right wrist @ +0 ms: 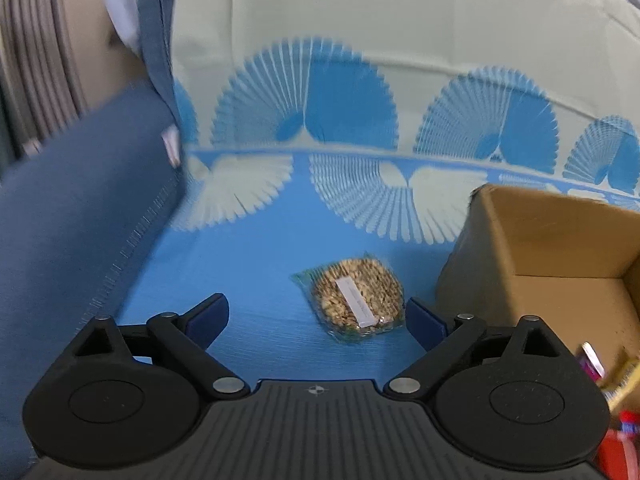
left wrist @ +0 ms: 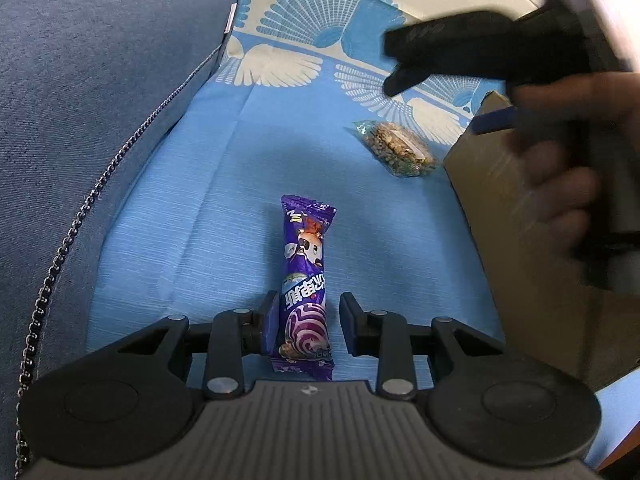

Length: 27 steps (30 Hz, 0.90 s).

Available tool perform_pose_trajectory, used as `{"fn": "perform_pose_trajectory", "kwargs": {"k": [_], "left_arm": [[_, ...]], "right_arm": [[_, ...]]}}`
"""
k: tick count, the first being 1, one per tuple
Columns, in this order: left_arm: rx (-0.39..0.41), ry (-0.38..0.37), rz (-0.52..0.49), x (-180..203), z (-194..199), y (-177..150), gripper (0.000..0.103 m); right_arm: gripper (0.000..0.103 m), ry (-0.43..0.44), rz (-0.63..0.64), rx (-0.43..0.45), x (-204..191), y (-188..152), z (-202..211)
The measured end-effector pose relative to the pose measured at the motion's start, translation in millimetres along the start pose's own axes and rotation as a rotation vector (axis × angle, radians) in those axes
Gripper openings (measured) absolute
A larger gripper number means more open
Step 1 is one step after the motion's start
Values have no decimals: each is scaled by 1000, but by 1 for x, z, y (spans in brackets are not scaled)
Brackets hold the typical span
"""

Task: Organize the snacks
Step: 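Grasp the peanut-cluster packet with the right tool while the left tool holds the candy bar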

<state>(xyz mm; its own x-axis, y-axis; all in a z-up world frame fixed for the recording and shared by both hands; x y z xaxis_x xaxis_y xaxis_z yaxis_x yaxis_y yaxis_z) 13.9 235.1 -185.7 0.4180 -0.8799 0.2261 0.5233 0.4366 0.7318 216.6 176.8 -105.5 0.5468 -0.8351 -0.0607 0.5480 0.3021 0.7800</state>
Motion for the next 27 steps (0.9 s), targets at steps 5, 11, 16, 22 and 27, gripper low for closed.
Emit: {"fn": "perform_pose_trajectory", "kwargs": {"k": [5,11,16,22,27], "left_arm": [[-3,-11,8,-1,-1,1,39],[-2,-16,2,0,-2,1,42],[2,-12,1,2,-2,1,42],[17,11,17,-2,-1,5,28],[36,12,28,-5,5,7,22]], "right_arm": [[95,-57,66,-46,4,-4,-46],[96,-77,103,-115,6,-10,-89],[98,-63,87,-139,8,-12,-111],[65,-42,84,-82,8,-4,-101],[0,42,120,-87,0,2,-84]]}}
Point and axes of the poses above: each gripper's, at about its wrist camera, not at the fingertips, and z roughly against the way its jaws point, x to its right, y to its top, the point moved 6 cm from there along -z, roughly the way its jaws point, and after that the axes turned 5 degrees about x, right-handed, at the moved point
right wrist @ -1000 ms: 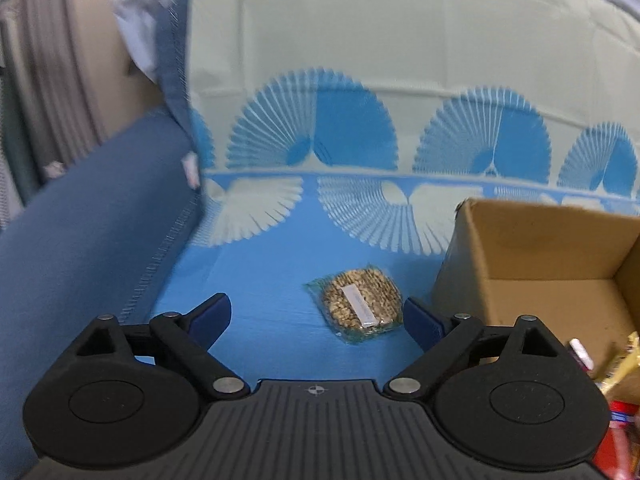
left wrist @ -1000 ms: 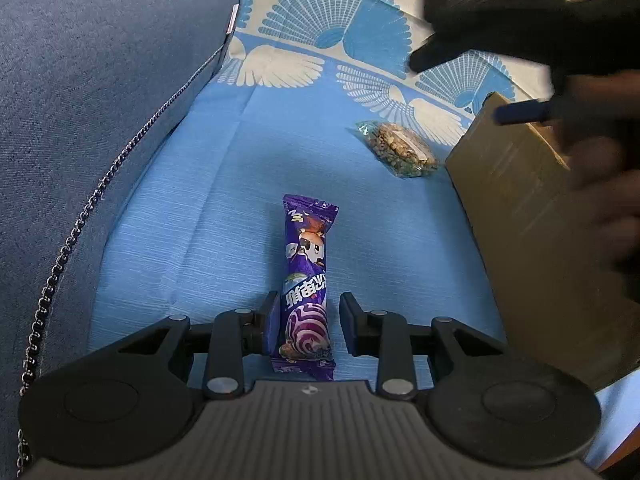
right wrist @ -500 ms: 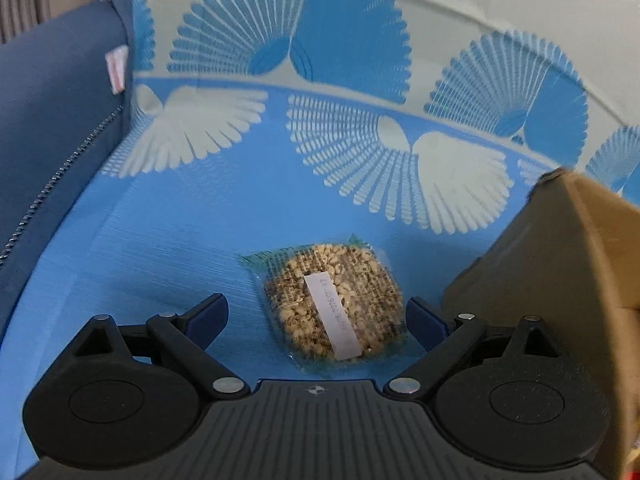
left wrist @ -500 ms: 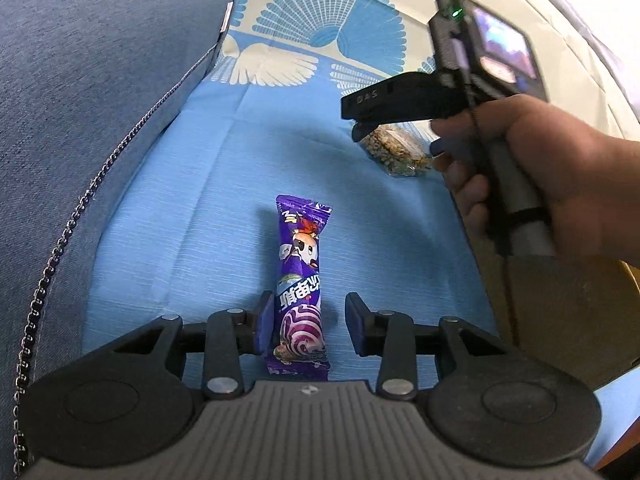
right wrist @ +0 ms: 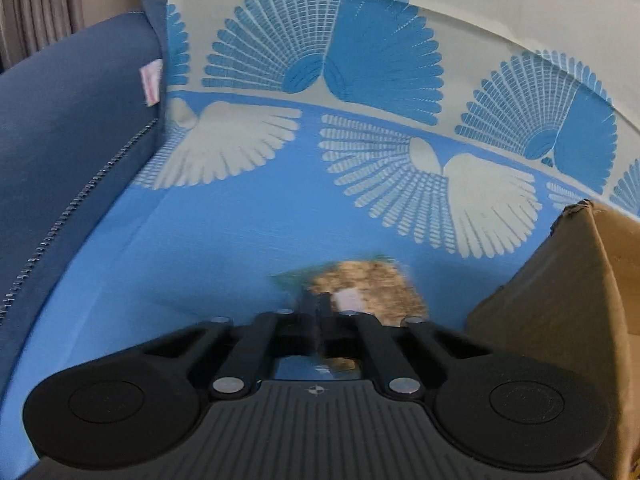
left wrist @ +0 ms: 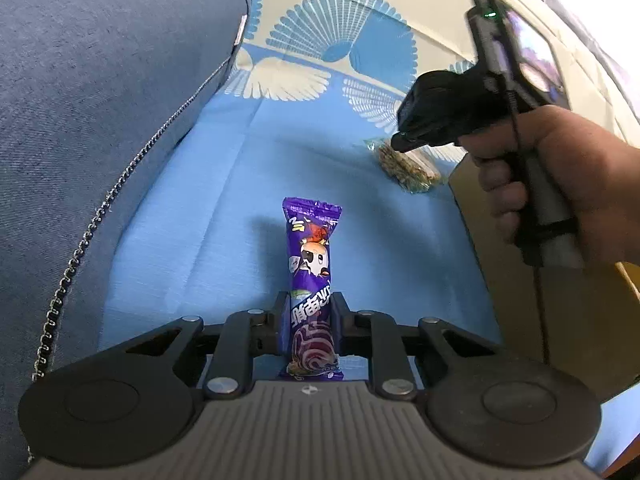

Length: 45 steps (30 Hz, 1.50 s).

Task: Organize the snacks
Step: 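Grasp the peanut-cluster packet with the right tool while the left tool holds the candy bar, then lift both snacks and carry them toward the box with both tools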

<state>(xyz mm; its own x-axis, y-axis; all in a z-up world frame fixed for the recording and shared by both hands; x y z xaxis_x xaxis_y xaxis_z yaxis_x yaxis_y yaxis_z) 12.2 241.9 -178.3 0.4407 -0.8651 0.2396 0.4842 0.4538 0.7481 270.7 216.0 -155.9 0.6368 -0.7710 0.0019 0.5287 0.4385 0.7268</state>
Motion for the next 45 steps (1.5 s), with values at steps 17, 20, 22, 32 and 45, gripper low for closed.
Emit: {"fn": "perform_pose_trajectory", "kwargs": {"k": [17,20,22,32,45], "left_arm": [[7,-2,5,2,0,1,22],[5,-2,7,1,-2,1,23],[5,-2,13,0,-2,1,23],[3,9,28,-4,-3,2,22],[19,2,77,-12,16,4,21]], "right_arm": [[97,-99,-84,-14,14,7,-14],[98,-118,-43,-62,14,4,-40],[102,-137,-2,-75,13,2,-49],[82,13,-35,-60,4,-6,-34],[82,157,137,207,-19,-10,194]]}}
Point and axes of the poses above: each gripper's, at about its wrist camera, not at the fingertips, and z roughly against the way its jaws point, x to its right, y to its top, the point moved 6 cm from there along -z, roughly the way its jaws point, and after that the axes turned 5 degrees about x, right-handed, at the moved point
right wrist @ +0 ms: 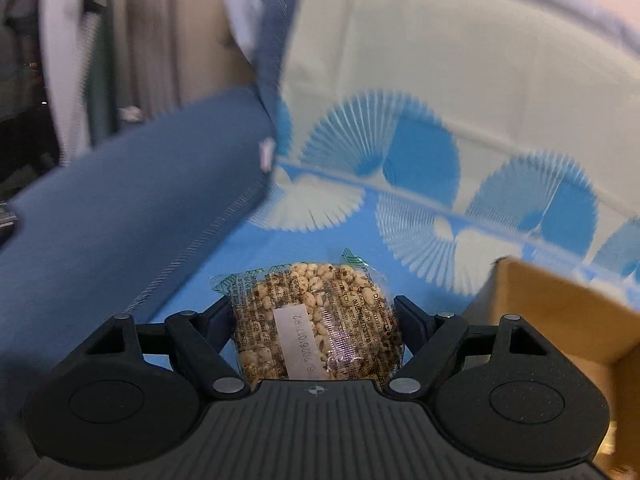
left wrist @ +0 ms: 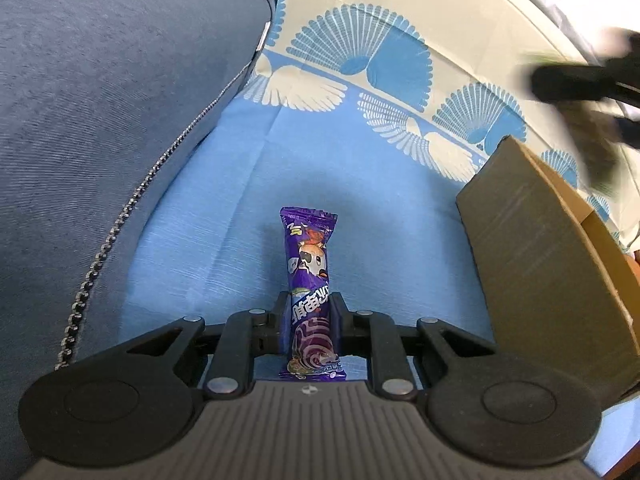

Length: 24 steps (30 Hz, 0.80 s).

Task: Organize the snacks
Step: 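Lift both snacks and carry them toward the box with both tools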

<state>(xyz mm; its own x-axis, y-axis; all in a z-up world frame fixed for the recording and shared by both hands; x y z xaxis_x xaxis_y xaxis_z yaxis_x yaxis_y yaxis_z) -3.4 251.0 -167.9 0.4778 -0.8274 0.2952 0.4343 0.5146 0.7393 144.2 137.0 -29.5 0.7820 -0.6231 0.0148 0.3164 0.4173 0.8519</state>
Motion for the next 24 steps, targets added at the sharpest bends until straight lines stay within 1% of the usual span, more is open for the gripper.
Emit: {"fn": "perform_pose_trajectory", "kwargs": {"k": [2,4,7,8,10,13,15,17,18,19,22,24], "left_arm": [[-6,-18,21,-3,6,2,21],[-28,-38,48,-6,14,3,21],[-104,-77,92,-10,26,1,21],[-124,-94,89,-10,31,0,21],[-156,-109,45,-7,40,-3,21],[-202,-144,-38,3,48,-12,21],[-220,-163,-88,12,51,-20,21],[-236,-188,-130,21,51,-27,21],[-238,-186,-143,25,50,-30,21],[-232,-167,-156,28,48,-34,21],[-227,-95,-205,37,44,-42,21],[-233,-81,-268,45,42,-48,21]], "right_arm": [[82,15,0,42,-5,-7,44],[83,23,-21,69,-7,-19,80],[83,46,-55,73,-16,-46,122],[83,50,-55,78,-22,-57,134],[83,67,-54,74,-35,-79,149],[83,83,-80,38,-53,-114,151],[83,98,-93,-16,-64,-138,143],[83,96,-78,-86,-73,-155,129],[83,104,-88,-110,-75,-161,124],[83,107,-99,-134,-75,-167,117],[83,63,-115,-198,-67,-185,103],[83,35,-123,-229,-60,-193,97]]}}
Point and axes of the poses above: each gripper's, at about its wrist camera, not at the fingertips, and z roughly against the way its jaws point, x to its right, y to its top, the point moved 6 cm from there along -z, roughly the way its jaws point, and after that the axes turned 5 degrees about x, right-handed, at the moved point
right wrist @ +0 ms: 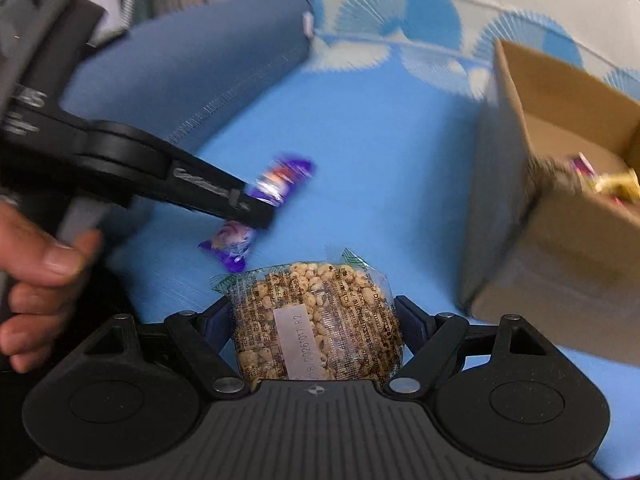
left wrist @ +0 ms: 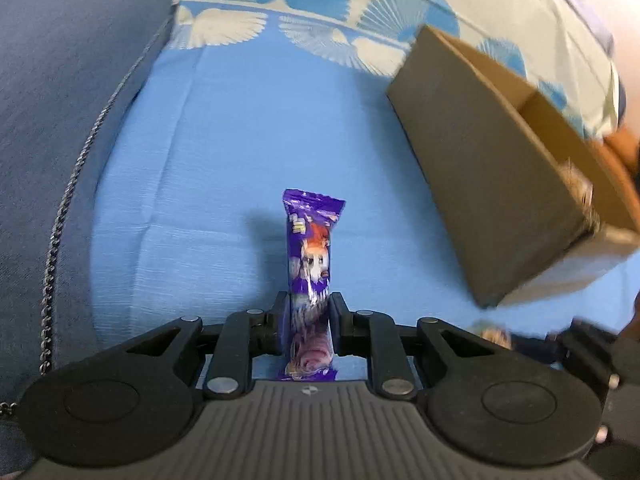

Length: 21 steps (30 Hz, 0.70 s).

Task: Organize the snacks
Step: 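Lift both snacks and carry them toward the box with both tools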

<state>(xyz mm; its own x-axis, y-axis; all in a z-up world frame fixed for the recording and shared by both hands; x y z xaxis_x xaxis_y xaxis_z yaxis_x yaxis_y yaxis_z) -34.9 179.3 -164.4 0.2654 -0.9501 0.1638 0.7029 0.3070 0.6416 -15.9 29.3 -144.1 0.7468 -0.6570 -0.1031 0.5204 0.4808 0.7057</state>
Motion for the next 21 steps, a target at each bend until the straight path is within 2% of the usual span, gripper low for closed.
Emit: {"fn": "perform_pose_trajectory", "kwargs": {"k": [5,13,21], "left_arm": [[-10,37,-86,8,-5,-5,23],[-16,66,-121,11,-13,-6,31],[-26,70,-120,12,-14,-5,35]], "right_arm": [[83,-45,-12,-25,10,-4,-10],[84,-76,-54,-68,25,-12,-25],[83,-99,-41,-81,27,-16,-31]]}}
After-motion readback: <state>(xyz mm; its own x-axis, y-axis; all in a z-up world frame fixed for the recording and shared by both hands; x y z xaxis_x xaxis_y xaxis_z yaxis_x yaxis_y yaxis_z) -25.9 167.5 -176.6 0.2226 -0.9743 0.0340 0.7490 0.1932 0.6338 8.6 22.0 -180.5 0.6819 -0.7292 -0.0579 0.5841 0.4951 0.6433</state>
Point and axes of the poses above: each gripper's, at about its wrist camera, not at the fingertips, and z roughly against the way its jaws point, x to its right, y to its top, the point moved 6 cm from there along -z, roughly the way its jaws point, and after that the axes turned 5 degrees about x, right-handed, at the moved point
